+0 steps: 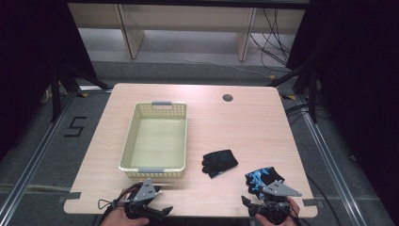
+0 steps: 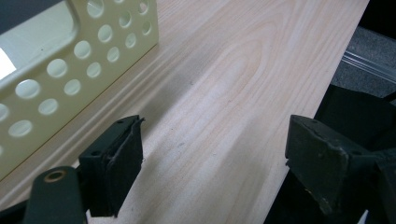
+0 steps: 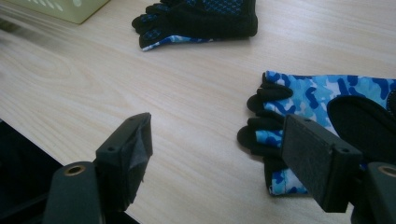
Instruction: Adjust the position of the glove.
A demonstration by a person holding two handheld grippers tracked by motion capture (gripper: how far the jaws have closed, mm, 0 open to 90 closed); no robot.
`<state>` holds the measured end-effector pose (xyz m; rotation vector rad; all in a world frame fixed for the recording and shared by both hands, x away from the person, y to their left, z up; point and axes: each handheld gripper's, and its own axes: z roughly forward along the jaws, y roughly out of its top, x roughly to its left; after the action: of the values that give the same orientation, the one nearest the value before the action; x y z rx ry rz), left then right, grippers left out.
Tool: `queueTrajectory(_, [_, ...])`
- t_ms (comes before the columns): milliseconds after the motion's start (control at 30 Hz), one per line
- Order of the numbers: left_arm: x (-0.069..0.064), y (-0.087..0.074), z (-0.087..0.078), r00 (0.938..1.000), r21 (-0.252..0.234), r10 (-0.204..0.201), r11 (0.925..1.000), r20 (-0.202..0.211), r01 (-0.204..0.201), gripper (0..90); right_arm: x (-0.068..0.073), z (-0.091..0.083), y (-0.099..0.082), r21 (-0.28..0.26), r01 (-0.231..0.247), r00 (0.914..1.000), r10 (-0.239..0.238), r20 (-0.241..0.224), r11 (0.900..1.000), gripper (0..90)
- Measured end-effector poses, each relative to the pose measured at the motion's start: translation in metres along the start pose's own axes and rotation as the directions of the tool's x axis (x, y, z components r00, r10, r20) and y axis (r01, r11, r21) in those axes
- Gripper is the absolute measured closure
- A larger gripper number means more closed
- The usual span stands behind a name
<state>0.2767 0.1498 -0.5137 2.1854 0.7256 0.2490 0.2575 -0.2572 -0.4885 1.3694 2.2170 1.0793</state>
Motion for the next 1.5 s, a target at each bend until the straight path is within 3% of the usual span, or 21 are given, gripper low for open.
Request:
queueTrajectory(133, [0.0,0.001,0.001,0.9997,-0.012,0.023,0.9997,0.008,-0.023,19.0,-0.001,0.0,0.0,-0.002,0.005,1.0,-0.005,-0.004,1.0,30.0])
queueTrajectory(233, [-0.003,0.001,0.002,0.9998,-0.005,0.0,1.0,0.021,0.0,19.1,-0.001,-0.002,0.002,-0.01,0.01,0.9999,-0.01,0.008,0.9999,31.6])
queueTrajectory(267, [-0.002,0.002,0.003,0.9994,-0.011,0.01,0.9999,0.033,-0.01,19.3,-0.002,-0.001,0.002,-0.013,0.006,0.9999,-0.006,-0.011,0.9999,31.9])
queueTrajectory(300, [-0.004,0.002,0.004,0.9993,-0.019,-0.018,0.9996,0.033,0.019,19.5,-0.002,-0.001,0.003,-0.016,-0.003,0.9999,0.002,-0.016,0.9999,32.3])
queueTrajectory(367, [-0.006,0.004,0.007,0.9994,-0.026,-0.022,0.9994,0.026,0.023,20.0,-0.001,-0.003,0.006,-0.015,-0.025,0.9994,0.025,-0.023,0.9996,33.0])
queueTrajectory(400, [-0.007,0.005,0.008,0.9985,-0.037,-0.033,0.9987,0.044,0.034,20.2,-0.005,-0.002,0.009,-0.031,0.016,0.9998,-0.016,-0.014,0.9994,33.3])
queueTrajectory(500, [-0.008,0.009,0.012,0.9987,-0.025,-0.01,0.9996,0.05,0.011,20.8,-0.003,-0.005,0.017,-0.027,-0.036,0.9994,0.035,-0.005,0.999,34.2])
queueTrajectory(533, [-0.011,0.01,0.015,0.9977,-0.028,-0.037,0.9989,0.056,0.039,21.2,-0.006,-0.003,0.02,-0.053,0.003,1.0,-0.003,0.002,0.9986,34.6])
queueTrajectory(633, [-0.016,0.018,0.022,0.997,-0.033,-0.032,0.9989,0.07,0.034,22.0,-0.01,-0.001,0.029,-0.052,0.045,0.999,-0.045,-0.001,0.9976,36.3])
queueTrajectory(667, [-0.016,0.021,0.024,0.9977,-0.034,-0.009,0.9994,0.067,0.011,22.1,-0.008,0.0,0.031,-0.045,0.025,0.9997,-0.025,0.001,0.9987,36.5])
queueTrajectory(733, [-0.018,0.03,0.028,0.9976,-0.048,0.01,0.9988,0.069,-0.007,22.7,-0.011,0.003,0.038,-0.056,0.066,0.9978,-0.066,0.009,0.9962,37.6])
queueTrajectory(800, [-0.02,0.037,0.031,0.9972,-0.059,-0.011,0.9981,0.074,0.016,24.0,-0.012,0.006,0.045,-0.039,0.063,0.998,-0.063,0.003,0.9972,38.4])
queueTrajectory(933, [-0.016,0.048,0.038,0.9979,-0.049,0.027,0.9985,0.059,-0.024,26.2,-0.015,0.015,0.059,-0.032,0.061,0.9981,-0.06,0.013,0.9977,42.1])
queueTrajectory(1067, [-0.018,0.059,0.049,0.9974,-0.053,-0.021,0.9983,0.069,0.025,28.2,-0.021,0.025,0.071,-0.023,0.091,0.9957,-0.09,0.019,0.9956,44.3])
queueTrajectory(1100, [-0.017,0.062,0.051,0.9975,-0.042,0.008,0.9991,0.07,-0.005,28.6,-0.019,0.028,0.073,-0.01,0.037,0.9993,-0.037,0.003,0.9992,45.7])
queueTrajectory(1133, [-0.019,0.065,0.055,0.9977,-0.053,-0.001,0.9986,0.068,0.005,29.4,-0.024,0.032,0.076,-0.015,0.064,0.998,-0.064,0.0,0.9978,47.0])
queueTrajectory(1167, [-0.02,0.068,0.058,0.9971,-0.057,0.012,0.9984,0.075,-0.008,30.2,-0.025,0.037,0.079,-0.018,0.05,0.9986,-0.051,-0.017,0.9986,47.7])
queueTrajectory(1333, [-0.027,0.081,0.075,0.9983,-0.038,0.012,0.9992,0.057,-0.01,34.4,-0.03,0.059,0.09,0.026,0.073,0.9973,-0.073,0.001,0.997,50.7])
queueTrajectory(1400, [-0.028,0.085,0.083,0.998,-0.028,0.047,0.9986,0.042,-0.046,35.7,-0.031,0.069,0.094,0.032,0.052,0.9986,-0.052,-0.006,0.9981,51.4])
queueTrajectory(1433, [-0.028,0.087,0.086,0.9979,-0.023,0.054,0.9983,0.036,-0.053,36.0,-0.03,0.071,0.097,0.067,0.041,0.9992,-0.04,-0.008,0.9969,51.5])
queueTrajectory(1500, [-0.027,0.092,0.092,0.9984,-0.011,0.048,0.9988,0.028,-0.048,38.0,-0.03,0.077,0.1,0.078,0.037,0.9992,-0.035,-0.016,0.9963,52.9])
